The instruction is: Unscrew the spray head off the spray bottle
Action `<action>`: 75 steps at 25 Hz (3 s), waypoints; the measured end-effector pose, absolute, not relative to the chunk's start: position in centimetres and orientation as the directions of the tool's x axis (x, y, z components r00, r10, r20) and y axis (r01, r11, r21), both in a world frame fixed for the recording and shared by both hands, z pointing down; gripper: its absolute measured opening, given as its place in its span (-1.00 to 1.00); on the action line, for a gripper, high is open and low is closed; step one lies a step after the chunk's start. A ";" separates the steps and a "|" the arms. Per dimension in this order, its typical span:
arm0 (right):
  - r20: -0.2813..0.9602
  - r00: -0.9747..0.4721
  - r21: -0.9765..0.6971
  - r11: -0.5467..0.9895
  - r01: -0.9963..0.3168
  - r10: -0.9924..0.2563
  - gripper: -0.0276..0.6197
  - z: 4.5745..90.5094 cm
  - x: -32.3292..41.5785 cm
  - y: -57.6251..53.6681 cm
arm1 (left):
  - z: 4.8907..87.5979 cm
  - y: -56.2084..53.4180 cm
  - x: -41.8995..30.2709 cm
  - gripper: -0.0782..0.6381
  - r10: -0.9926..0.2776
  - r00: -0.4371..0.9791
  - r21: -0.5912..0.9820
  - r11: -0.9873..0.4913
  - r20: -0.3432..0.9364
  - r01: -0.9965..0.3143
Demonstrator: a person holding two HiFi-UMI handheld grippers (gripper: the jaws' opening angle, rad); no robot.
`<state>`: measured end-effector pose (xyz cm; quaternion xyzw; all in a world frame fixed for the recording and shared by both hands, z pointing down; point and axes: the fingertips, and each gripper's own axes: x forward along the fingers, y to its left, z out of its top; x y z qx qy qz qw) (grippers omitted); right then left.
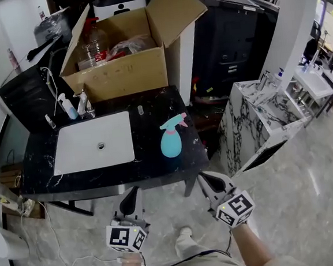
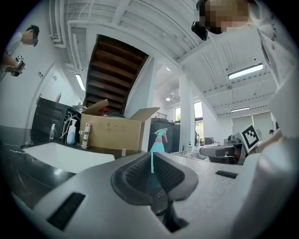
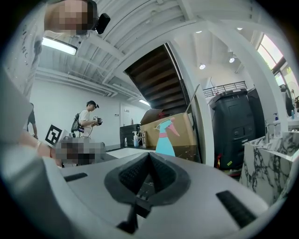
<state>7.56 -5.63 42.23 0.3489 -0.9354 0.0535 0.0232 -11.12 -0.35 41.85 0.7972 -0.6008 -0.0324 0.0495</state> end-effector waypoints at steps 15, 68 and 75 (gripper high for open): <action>0.067 -0.767 -0.071 0.764 -0.642 -0.638 -0.90 41.5 6.2 -12.4 | 42.5 -8.5 -8.4 -0.73 -0.916 0.399 0.118 -0.392 0.043 -0.913; 0.170 -0.771 -0.360 0.689 -0.629 -0.614 -0.09 36.7 -1.3 -19.7 | 46.3 -19.5 2.5 0.28 -0.535 0.805 -0.199 -0.845 0.256 -0.497; 0.205 -0.770 -0.309 0.707 -0.636 -0.604 -0.21 37.1 0.6 -19.4 | 46.3 -19.5 2.5 0.27 -0.521 0.817 -0.186 -0.853 0.247 -0.488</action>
